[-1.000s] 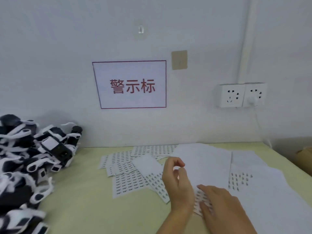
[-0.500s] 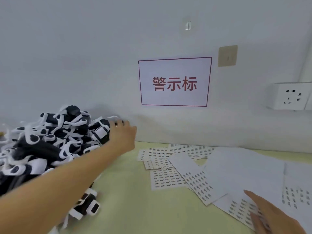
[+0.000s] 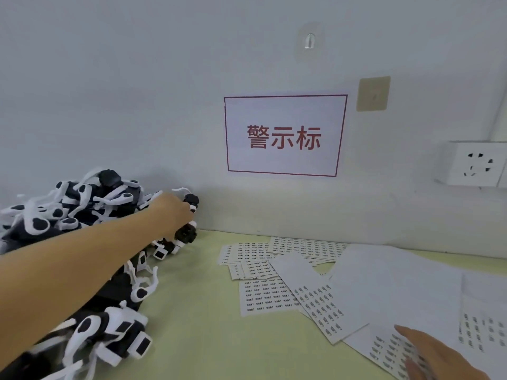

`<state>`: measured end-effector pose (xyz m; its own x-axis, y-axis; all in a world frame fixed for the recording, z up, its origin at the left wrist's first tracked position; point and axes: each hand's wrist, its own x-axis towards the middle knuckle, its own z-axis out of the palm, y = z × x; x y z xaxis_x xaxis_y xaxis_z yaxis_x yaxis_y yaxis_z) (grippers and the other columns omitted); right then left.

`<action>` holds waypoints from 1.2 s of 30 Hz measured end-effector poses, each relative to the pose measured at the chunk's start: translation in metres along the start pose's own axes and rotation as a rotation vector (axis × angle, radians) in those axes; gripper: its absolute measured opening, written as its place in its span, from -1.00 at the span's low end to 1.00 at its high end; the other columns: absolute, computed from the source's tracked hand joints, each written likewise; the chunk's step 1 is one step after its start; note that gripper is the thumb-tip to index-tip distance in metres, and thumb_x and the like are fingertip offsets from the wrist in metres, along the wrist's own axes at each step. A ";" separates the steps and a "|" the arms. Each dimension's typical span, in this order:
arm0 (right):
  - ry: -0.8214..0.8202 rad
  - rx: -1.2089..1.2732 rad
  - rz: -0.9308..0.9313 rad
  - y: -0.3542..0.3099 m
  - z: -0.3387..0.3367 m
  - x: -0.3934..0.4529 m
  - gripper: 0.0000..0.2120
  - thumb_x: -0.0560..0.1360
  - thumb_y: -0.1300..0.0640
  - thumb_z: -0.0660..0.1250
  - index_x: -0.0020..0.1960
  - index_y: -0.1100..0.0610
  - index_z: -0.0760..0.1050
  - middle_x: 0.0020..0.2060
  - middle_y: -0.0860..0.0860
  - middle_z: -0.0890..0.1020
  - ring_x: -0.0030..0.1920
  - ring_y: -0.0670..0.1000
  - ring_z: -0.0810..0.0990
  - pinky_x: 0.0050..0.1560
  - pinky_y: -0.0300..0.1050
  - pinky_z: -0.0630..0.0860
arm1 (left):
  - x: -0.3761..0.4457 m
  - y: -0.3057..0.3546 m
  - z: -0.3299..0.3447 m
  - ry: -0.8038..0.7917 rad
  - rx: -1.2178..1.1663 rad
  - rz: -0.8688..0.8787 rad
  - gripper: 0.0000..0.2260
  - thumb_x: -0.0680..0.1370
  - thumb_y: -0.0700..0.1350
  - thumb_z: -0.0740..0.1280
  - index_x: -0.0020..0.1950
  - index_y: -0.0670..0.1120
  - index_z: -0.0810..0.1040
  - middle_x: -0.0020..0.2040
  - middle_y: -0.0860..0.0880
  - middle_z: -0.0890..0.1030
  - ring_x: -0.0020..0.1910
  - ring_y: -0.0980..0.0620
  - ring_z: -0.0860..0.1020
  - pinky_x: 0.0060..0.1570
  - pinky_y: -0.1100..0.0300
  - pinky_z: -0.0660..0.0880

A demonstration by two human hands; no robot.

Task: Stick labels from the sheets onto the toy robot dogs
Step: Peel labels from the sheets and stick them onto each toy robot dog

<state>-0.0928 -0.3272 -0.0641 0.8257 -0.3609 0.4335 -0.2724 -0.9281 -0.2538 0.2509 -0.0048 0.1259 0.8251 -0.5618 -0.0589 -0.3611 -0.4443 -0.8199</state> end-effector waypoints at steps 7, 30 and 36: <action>-0.050 -0.191 0.071 -0.032 -0.030 -0.005 -0.47 0.54 -0.24 0.12 -0.16 0.12 0.69 -0.29 0.11 0.70 -0.41 0.13 0.69 -0.54 -0.04 0.59 | -0.002 0.004 -0.025 0.234 -0.561 -0.014 -0.72 0.55 0.15 0.22 -0.04 -0.06 0.47 -0.18 -0.01 0.53 -0.21 -0.03 0.51 -0.23 0.15 0.48; -0.176 0.009 0.098 -0.028 -0.034 -0.020 -0.56 0.63 -0.20 -0.01 0.48 -0.33 0.00 0.51 -0.27 0.12 0.49 -0.22 0.12 0.42 -0.22 0.18 | -0.051 0.113 -0.054 -0.050 -0.967 0.362 -0.53 0.51 -0.02 0.27 0.40 0.11 0.28 0.16 0.04 0.48 0.16 -0.03 0.47 0.12 0.11 0.41; -0.205 -0.025 0.143 -0.029 -0.034 -0.017 -0.56 0.65 -0.18 -0.04 0.50 -0.31 -0.01 0.52 -0.26 0.10 0.51 -0.20 0.09 0.44 -0.19 0.15 | -0.085 0.157 -0.090 0.502 -1.322 0.323 -0.50 0.58 0.00 0.27 0.51 0.06 0.26 0.44 0.19 0.28 0.45 0.26 0.11 0.40 0.38 0.05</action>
<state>-0.1162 -0.2969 -0.0347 0.8604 -0.4646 0.2095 -0.4035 -0.8720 -0.2770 0.0851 -0.0892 0.0534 0.4960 -0.8171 0.2937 -0.8563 -0.4042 0.3215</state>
